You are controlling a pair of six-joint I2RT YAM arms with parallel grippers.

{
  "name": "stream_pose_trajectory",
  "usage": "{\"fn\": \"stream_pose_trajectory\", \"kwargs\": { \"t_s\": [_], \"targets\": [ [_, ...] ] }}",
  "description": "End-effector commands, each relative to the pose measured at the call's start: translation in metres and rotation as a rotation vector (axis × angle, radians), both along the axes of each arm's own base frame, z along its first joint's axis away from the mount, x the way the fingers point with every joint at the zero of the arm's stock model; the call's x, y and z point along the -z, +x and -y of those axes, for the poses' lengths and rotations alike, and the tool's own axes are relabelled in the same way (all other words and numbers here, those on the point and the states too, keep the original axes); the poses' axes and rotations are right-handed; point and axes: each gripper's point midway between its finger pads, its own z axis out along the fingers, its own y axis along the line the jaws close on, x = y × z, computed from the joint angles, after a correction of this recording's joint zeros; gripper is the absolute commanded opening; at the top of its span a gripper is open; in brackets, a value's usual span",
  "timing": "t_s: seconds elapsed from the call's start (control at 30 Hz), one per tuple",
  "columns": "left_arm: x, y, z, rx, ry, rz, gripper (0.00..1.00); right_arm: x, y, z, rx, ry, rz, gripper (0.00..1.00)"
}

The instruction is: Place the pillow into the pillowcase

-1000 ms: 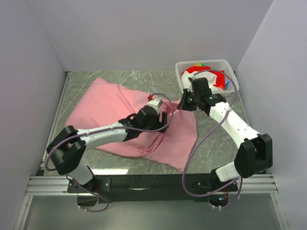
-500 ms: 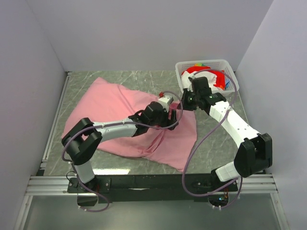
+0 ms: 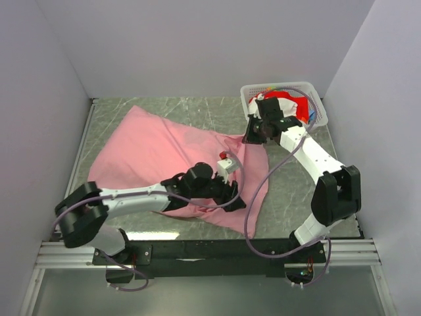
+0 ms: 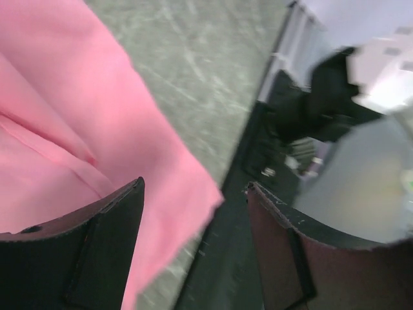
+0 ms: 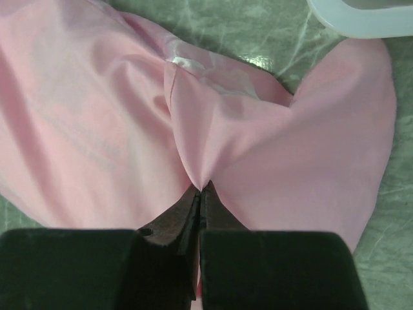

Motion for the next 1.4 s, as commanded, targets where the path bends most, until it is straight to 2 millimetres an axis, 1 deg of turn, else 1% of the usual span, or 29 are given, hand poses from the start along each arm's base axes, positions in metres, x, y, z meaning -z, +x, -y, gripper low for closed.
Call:
{"fn": "stream_pose_trajectory", "kwargs": {
  "t_s": [0.0, 0.03, 0.07, 0.13, 0.2, 0.23, 0.27, 0.3, 0.33, 0.4, 0.43, 0.5, 0.57, 0.63, 0.7, 0.73, 0.8, 0.83, 0.9, 0.93, 0.97, 1.0, 1.07, 1.1, 1.17, 1.2, 1.3, 1.33, 1.37],
  "targets": [
    [-0.035, -0.033, -0.013, 0.068, -0.116, -0.056, 0.69, -0.003, 0.015, 0.002, 0.017, -0.004, 0.027, 0.0],
    [-0.031, -0.038, -0.018, 0.075, -0.11, -0.073, 0.69, -0.001, 0.016, 0.0, 0.017, -0.001, 0.026, 0.0],
    [-0.04, -0.045, -0.021, 0.096, -0.134, -0.083, 0.7, 0.0, 0.016, 0.0, 0.019, 0.0, 0.023, 0.0],
    [-0.042, -0.049, -0.024, 0.101, -0.134, -0.087, 0.7, 0.001, 0.018, -0.001, 0.019, 0.002, 0.022, 0.0],
    [-0.036, -0.035, -0.026, 0.023, -0.095, -0.058, 0.7, -0.003, 0.017, 0.0, 0.021, 0.003, 0.032, 0.0],
    [-0.044, -0.026, -0.025, -0.015, -0.1, -0.029, 0.74, -0.002, 0.015, 0.002, 0.025, -0.002, 0.031, 0.0],
    [-0.045, -0.004, -0.027, -0.132, -0.081, 0.003, 0.75, -0.003, 0.013, 0.004, 0.029, -0.006, 0.033, 0.0],
    [-0.04, 0.006, -0.029, -0.191, -0.037, 0.005, 0.76, -0.009, 0.011, 0.007, 0.036, -0.009, 0.049, 0.0],
    [-0.045, 0.02, -0.02, -0.229, -0.02, 0.017, 0.78, -0.005, 0.007, 0.01, 0.041, -0.009, 0.041, 0.0],
    [-0.036, 0.037, -0.014, -0.285, 0.046, 0.018, 0.74, -0.013, 0.003, 0.013, 0.041, -0.003, 0.061, 0.0],
    [-0.023, 0.042, -0.006, -0.285, 0.106, -0.001, 0.72, -0.014, 0.0, 0.014, 0.043, -0.005, 0.056, 0.0],
    [-0.011, 0.043, -0.003, -0.299, 0.154, -0.042, 0.68, -0.024, -0.004, 0.018, 0.045, -0.002, 0.076, 0.0],
    [0.0, 0.043, -0.004, -0.324, 0.155, -0.091, 0.62, -0.033, -0.009, 0.022, 0.051, 0.0, 0.094, 0.0],
    [0.017, 0.053, -0.015, -0.407, 0.193, -0.127, 0.43, -0.038, -0.012, 0.022, 0.048, 0.005, 0.102, 0.0],
    [0.028, 0.064, -0.024, -0.451, 0.207, -0.151, 0.19, -0.044, -0.016, 0.024, 0.048, 0.007, 0.112, 0.0],
    [0.038, 0.065, -0.028, -0.468, 0.22, -0.171, 0.15, -0.045, -0.017, 0.025, 0.05, 0.005, 0.112, 0.0],
    [0.041, 0.075, -0.032, -0.493, 0.205, -0.166, 0.05, -0.049, -0.019, 0.025, 0.046, 0.004, 0.12, 0.0],
    [0.049, 0.079, -0.035, -0.5, 0.213, -0.162, 0.04, -0.05, -0.02, 0.026, 0.046, 0.003, 0.121, 0.0],
    [0.047, 0.09, -0.03, -0.482, 0.16, -0.14, 0.01, -0.053, -0.022, 0.026, 0.044, 0.008, 0.124, 0.0],
    [0.056, 0.09, -0.032, -0.466, 0.167, -0.129, 0.02, -0.055, -0.022, 0.026, 0.045, 0.012, 0.126, 0.0],
    [0.054, 0.091, -0.029, -0.428, 0.137, -0.134, 0.03, -0.057, -0.023, 0.026, 0.044, 0.014, 0.13, 0.0],
    [0.046, 0.094, -0.022, -0.395, 0.083, -0.118, 0.09, -0.057, -0.024, 0.026, 0.043, 0.016, 0.131, 0.0],
    [0.052, 0.096, -0.017, -0.341, 0.083, -0.119, 0.14, -0.059, -0.026, 0.025, 0.041, 0.02, 0.133, 0.0],
    [0.055, 0.099, -0.016, -0.334, 0.091, -0.114, 0.2, -0.06, -0.027, 0.026, 0.039, 0.021, 0.133, 0.0],
    [0.048, 0.103, -0.01, -0.3, 0.072, -0.089, 0.3, -0.062, -0.028, 0.025, 0.037, 0.031, 0.133, 0.0],
    [0.042, 0.098, -0.006, -0.258, 0.051, -0.085, 0.4, -0.063, -0.028, 0.024, 0.036, 0.033, 0.138, 0.0],
    [0.018, 0.091, -0.001, -0.184, -0.016, -0.028, 0.61, -0.064, -0.029, 0.025, 0.037, 0.032, 0.14, 0.0],
    [0.006, 0.091, 0.0, -0.176, -0.038, -0.003, 0.64, -0.063, -0.029, 0.025, 0.037, 0.035, 0.138, 0.0],
    [0.004, 0.093, -0.001, -0.182, -0.036, 0.01, 0.66, -0.063, -0.029, 0.024, 0.034, 0.038, 0.136, 0.0]
  ]
}}
